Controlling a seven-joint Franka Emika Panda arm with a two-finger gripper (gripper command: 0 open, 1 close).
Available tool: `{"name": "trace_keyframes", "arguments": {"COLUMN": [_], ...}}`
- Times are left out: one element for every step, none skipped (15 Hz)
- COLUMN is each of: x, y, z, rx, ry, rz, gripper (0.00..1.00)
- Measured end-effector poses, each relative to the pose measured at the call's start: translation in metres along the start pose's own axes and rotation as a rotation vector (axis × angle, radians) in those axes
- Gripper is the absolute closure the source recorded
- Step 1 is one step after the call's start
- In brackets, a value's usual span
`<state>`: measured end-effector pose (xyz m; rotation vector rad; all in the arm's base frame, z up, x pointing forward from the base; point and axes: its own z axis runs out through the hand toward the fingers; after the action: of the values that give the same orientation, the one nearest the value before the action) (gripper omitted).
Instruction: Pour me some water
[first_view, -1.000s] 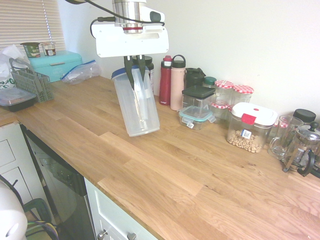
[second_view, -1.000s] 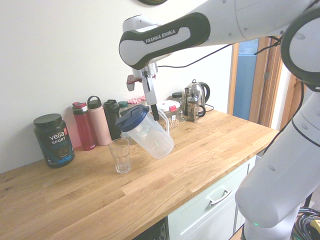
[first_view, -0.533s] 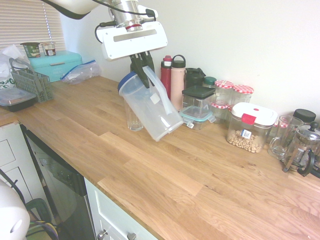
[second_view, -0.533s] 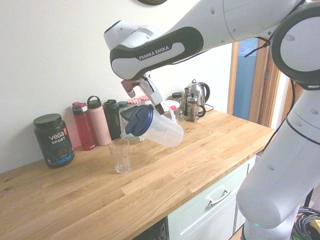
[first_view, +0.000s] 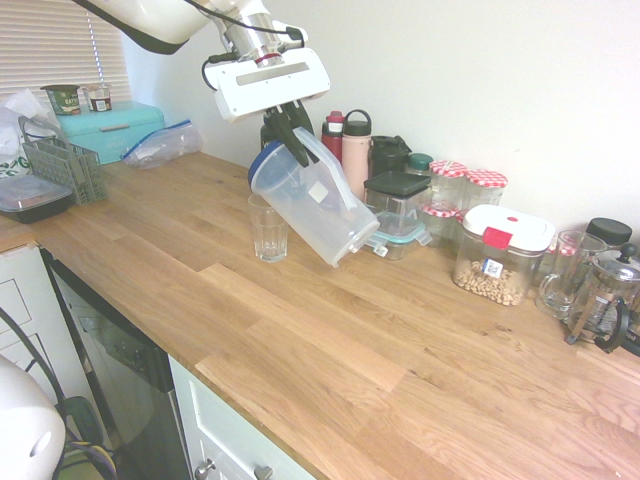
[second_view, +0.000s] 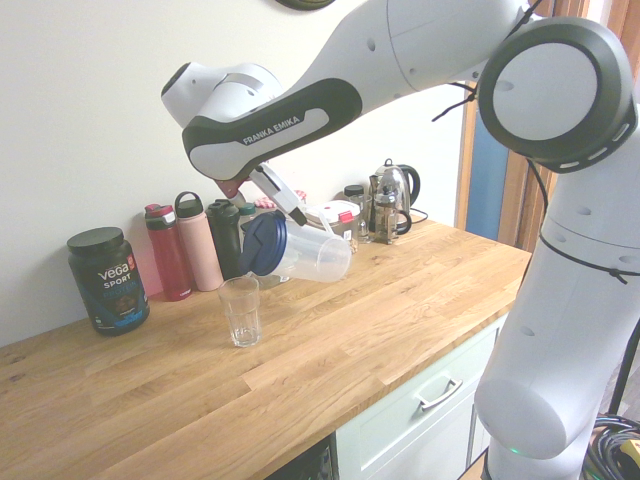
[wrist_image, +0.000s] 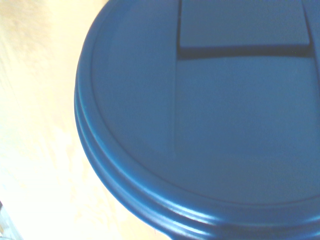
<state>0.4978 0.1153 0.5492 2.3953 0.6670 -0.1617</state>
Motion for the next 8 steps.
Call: {"name": "trace_keyframes", "arguments": {"x": [0.004,0.007,0.011,0.015,0.02,0.024,0.027,0.029], "y": [0.0,-0.001,-0.001,-0.001,-0.002,-0.003,-0.004,-0.004], "z": [-0.001,-0.003,-0.005,-0.006,-0.006,-0.006,-0.005,-0.005], "rx": [-0.008,-0.012,-0.016,-0.022,-0.029,-0.032,-0.036,-0.042], "ry": [-0.004,-0.009,-0.013,-0.018,-0.02,-0.023,-0.03,-0.037], "rz": [0.007,0.009,0.012,0.012,0.012,0.013,0.013,0.011], "gripper": [1.0,1.0,1.0,1.0,1.0,1.0,1.0,1.0]}}
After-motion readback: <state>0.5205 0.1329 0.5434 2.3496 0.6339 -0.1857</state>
